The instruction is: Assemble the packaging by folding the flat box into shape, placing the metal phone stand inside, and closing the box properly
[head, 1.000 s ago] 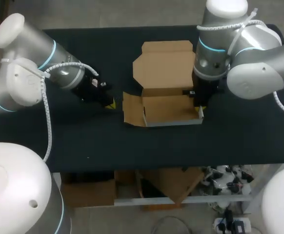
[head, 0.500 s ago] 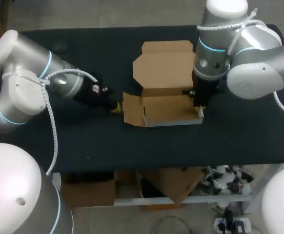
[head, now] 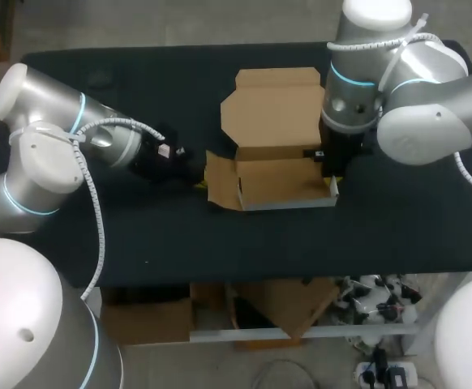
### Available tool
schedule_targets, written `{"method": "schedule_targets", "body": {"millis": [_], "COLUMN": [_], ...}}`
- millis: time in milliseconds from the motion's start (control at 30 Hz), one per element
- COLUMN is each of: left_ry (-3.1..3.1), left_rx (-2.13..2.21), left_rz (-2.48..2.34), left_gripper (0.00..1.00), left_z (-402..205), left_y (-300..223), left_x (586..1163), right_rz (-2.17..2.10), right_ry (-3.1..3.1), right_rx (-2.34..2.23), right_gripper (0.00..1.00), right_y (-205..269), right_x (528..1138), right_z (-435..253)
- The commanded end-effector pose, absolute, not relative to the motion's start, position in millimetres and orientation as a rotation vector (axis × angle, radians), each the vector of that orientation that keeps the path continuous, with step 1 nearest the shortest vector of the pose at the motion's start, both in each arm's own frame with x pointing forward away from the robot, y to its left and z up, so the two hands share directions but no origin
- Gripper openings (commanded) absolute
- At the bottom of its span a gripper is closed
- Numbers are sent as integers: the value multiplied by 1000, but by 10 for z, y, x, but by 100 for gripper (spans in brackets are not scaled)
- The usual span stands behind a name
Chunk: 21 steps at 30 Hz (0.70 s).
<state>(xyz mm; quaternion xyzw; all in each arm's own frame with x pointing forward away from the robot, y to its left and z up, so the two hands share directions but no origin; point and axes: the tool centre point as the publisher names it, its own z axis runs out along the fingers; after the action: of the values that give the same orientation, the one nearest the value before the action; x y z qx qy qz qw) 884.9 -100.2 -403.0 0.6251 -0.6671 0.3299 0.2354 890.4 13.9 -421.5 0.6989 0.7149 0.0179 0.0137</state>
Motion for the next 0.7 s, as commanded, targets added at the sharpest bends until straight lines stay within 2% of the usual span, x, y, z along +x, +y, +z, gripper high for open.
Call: {"method": "schedule_targets", "body": {"millis": [33, 500, 700], "left_ry": [-1828, -1815, -1808], "left_rx": [1700, 1626, 1610], "left_rz": [922, 979, 996], "left_gripper": [0, 0, 27], "left_z": [-4056, -3926, -3901], "left_y": [-1065, -1234, -1260], "left_x": [8828, 8812, 8803], "right_rz": [55, 55, 55], "right_ry": [2227, 2227, 2227], "right_rx": [2177, 2177, 2177], "right_gripper": [0, 0, 0], "right_y": [148, 148, 148], "right_x": [8902, 8902, 8902], "right_z": [-4222, -4222, -4222]}}
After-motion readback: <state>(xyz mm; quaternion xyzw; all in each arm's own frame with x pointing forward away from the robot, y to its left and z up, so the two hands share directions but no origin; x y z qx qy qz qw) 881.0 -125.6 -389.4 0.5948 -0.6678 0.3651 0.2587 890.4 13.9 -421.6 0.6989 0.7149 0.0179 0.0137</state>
